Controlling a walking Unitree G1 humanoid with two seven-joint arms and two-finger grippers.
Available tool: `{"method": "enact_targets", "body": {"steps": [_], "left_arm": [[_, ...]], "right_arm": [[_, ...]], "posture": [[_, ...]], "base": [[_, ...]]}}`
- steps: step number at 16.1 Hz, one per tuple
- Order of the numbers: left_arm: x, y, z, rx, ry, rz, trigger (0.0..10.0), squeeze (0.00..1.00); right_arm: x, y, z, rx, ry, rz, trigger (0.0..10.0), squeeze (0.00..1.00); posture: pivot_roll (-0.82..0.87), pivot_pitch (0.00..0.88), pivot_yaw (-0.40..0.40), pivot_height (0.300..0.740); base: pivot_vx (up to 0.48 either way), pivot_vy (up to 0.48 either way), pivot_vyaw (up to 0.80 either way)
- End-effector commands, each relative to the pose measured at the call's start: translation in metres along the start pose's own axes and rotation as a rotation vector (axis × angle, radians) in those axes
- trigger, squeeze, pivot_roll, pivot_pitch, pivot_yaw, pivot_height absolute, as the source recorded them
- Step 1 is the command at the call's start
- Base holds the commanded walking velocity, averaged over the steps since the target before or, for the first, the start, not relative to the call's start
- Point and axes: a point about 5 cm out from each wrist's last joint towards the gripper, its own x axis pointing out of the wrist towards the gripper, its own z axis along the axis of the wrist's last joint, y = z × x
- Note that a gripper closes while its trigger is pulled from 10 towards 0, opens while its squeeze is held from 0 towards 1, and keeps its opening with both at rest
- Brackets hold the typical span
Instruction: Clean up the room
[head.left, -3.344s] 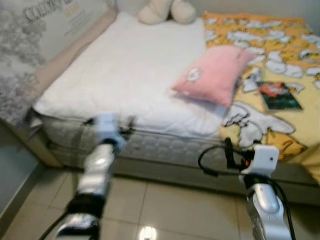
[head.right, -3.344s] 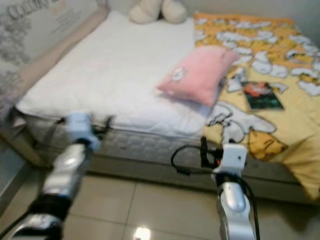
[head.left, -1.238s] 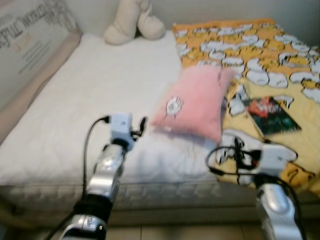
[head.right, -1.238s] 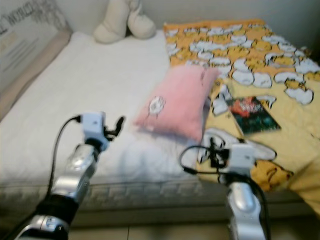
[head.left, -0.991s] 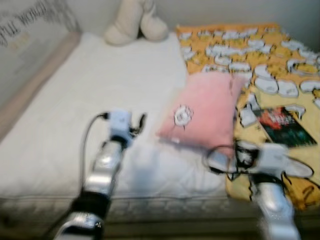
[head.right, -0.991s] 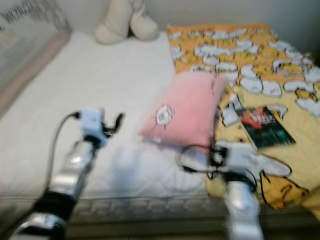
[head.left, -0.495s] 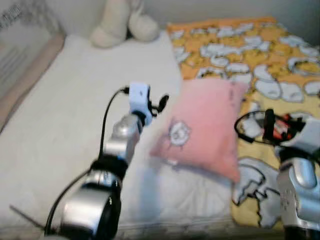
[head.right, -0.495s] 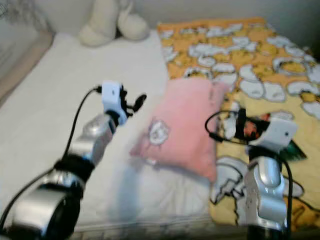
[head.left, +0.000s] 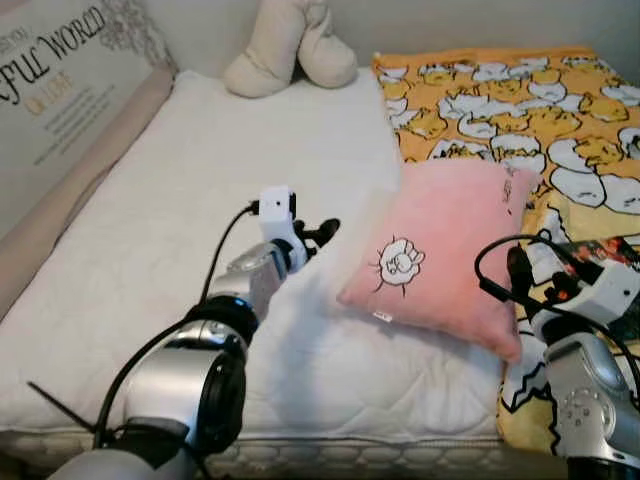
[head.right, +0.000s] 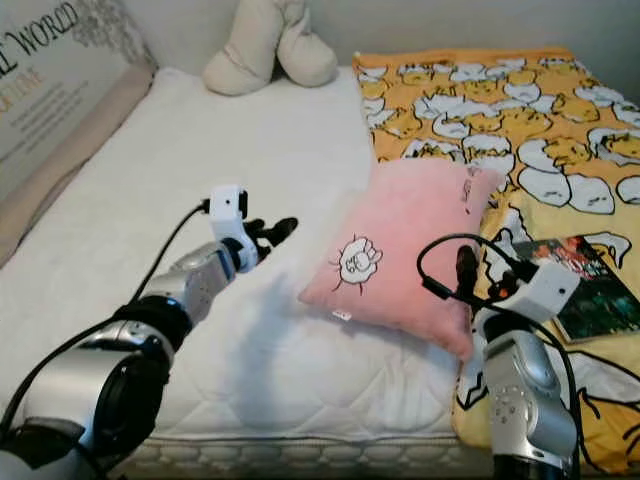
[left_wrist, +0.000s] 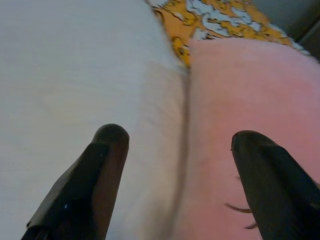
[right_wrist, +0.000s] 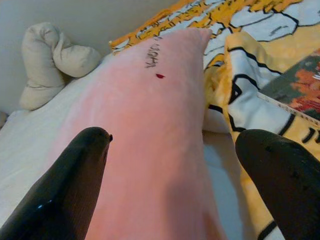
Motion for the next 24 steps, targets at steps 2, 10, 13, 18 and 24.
{"method": "enact_targets", "body": {"steps": [2, 10, 13, 18, 24], "left_arm": [[0.003, -0.007, 0.008, -0.001, -0.01, -0.032, 10.0, 0.0], [0.007, -0.024, -0.013, 0.013, 0.092, -0.084, 10.0, 0.0], [0.009, -0.034, -0.02, -0.03, 0.12, -0.129, 10.0, 0.0], [0.01, -0.044, -0.036, -0.098, 0.142, -0.135, 10.0, 0.0], [0.01, -0.061, -0.052, -0.175, 0.177, -0.211, 10.0, 0.0]], "right_arm": [[0.003, 0.006, 0.005, 0.019, 0.002, 0.025, 10.0, 0.0], [-0.013, 0.006, -0.002, 0.067, 0.072, 0.026, 10.0, 0.0], [-0.011, 0.008, -0.009, 0.054, 0.107, 0.036, 10.0, 0.0], [0.005, 0.023, -0.019, 0.08, 0.134, 0.093, 10.0, 0.0], [0.016, 0.028, -0.02, 0.218, 0.099, 0.096, 10.0, 0.0]], "posture": [[-0.23, 0.02, 0.113, 0.74], [-0.28, 0.131, 0.118, 0.74], [-0.27, 0.148, 0.115, 0.74], [-0.27, 0.168, 0.116, 0.74], [-0.28, 0.168, 0.112, 0.74]], "base": [[0.0, 0.0, 0.0], [0.0, 0.0, 0.0], [0.0, 0.0, 0.0], [0.0, 0.0, 0.0], [0.0, 0.0, 0.0]]}}
